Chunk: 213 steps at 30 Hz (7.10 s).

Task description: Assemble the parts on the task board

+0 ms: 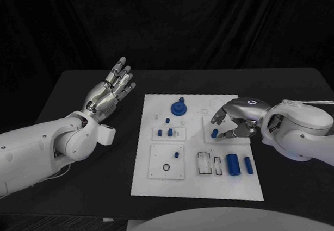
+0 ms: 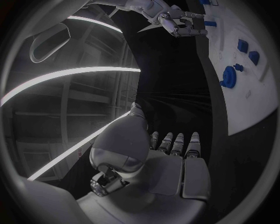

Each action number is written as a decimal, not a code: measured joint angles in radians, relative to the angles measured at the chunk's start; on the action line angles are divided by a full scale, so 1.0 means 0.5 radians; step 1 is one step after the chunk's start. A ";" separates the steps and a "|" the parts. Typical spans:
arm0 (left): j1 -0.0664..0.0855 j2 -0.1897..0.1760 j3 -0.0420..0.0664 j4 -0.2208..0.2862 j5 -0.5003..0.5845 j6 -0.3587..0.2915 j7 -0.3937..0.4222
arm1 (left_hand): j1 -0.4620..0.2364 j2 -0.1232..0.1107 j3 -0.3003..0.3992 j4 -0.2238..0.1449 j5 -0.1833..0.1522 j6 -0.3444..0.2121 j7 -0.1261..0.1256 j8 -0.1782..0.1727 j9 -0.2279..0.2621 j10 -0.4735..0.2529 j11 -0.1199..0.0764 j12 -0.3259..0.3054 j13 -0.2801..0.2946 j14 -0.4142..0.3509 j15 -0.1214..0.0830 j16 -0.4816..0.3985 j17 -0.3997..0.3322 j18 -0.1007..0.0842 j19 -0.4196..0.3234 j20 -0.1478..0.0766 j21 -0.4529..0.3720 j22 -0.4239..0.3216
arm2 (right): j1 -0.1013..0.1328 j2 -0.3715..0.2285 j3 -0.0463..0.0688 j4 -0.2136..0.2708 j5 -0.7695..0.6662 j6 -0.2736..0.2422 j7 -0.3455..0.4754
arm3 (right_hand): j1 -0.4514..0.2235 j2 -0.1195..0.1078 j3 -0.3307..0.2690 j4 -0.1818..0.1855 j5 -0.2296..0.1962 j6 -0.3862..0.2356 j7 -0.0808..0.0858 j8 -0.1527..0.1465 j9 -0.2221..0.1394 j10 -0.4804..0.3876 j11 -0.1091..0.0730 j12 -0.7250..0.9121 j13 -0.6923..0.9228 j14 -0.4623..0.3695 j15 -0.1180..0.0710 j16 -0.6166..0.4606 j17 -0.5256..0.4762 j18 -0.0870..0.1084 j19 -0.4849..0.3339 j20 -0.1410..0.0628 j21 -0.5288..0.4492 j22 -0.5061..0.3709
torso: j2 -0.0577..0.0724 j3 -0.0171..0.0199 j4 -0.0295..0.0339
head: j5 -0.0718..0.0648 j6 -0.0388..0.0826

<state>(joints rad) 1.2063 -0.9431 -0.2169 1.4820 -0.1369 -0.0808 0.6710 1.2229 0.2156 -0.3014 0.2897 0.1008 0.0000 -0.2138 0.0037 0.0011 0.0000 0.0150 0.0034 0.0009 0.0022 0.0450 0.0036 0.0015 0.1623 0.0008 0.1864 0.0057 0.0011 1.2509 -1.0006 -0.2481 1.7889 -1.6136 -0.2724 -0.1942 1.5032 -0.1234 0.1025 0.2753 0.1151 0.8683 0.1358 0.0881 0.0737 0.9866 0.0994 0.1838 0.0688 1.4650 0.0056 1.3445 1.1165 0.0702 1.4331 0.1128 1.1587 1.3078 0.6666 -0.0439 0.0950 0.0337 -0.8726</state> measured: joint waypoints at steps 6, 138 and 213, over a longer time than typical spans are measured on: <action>-0.001 -0.001 0.000 -0.001 0.000 0.011 0.000 | 0.031 0.031 0.011 0.000 0.074 0.000 0.058 0.000 0.000 -0.004 0.024 0.000 0.000 -0.007 0.007 0.000 0.000 0.000 0.001 0.028 0.000 0.000 | -0.025 0.048 0.000 -0.035 -0.046 0.000 0.001 | 0.041 0.032 0.014 -0.042 0.095 0.077 0.003 0.017 0.005 0.059 0.001 0.016 0.000 0.000 0.000 0.014 0.020 0.000 0.007 0.007 0.022 0.000 | 0.001 0.0002 0.002 | 0.000 0.000; -0.008 0.009 0.000 -0.042 0.000 0.118 -0.095 | 0.252 0.090 0.085 0.003 0.553 0.039 0.232 0.000 0.007 0.001 0.057 0.000 0.001 -0.007 0.093 0.000 -0.001 0.000 0.007 0.077 0.000 0.003 | -0.143 0.730 0.001 -0.053 -0.510 -0.030 0.224 | 0.241 -0.002 0.319 -0.143 0.281 0.528 -0.036 0.032 0.089 0.490 -0.039 -0.177 -0.005 0.002 -0.049 -0.033 -0.001 0.000 0.010 -0.047 0.029 -0.001 | 0.001 0.0146 0.022 | 0.205 0.000; -0.009 0.018 0.000 -0.043 0.000 0.173 -0.202 | 0.297 0.129 0.132 -0.006 0.575 0.125 0.346 0.023 0.024 0.000 0.056 0.000 0.001 -0.004 0.131 0.000 -0.001 0.000 0.008 0.092 0.000 0.006 | -0.089 0.357 0.001 0.156 -0.247 -0.219 0.226 | -0.250 -0.242 -0.166 0.048 -0.100 -0.331 -0.152 -0.058 -0.023 -0.287 0.030 -0.095 0.002 -0.006 -0.020 -0.032 -0.006 0.000 -0.047 -0.032 -0.111 -0.001 | -0.001 0.0157 0.025 | 0.199 0.000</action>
<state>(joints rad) 1.2018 -0.9341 -0.2171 1.4606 -0.1367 0.0059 0.5699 1.3717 0.2799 -0.2352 0.2869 0.3881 0.0627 -0.0410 0.0154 0.0133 -0.0001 0.0431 0.0034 0.0016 0.0001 0.1107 0.0036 0.0012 0.1622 0.0046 0.2323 0.0058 0.0042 1.2065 -0.8219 -0.2479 1.8670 -1.7371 -0.3819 -0.0812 1.3783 -0.2443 0.0193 0.2995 0.0649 0.7028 0.0598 0.0594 0.0623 0.8432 0.1145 0.1363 0.0700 1.4618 -0.0042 1.3285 1.1135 0.0703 1.4097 0.0967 1.1034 1.3074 0.6662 -0.0360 0.1076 0.1333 -0.8725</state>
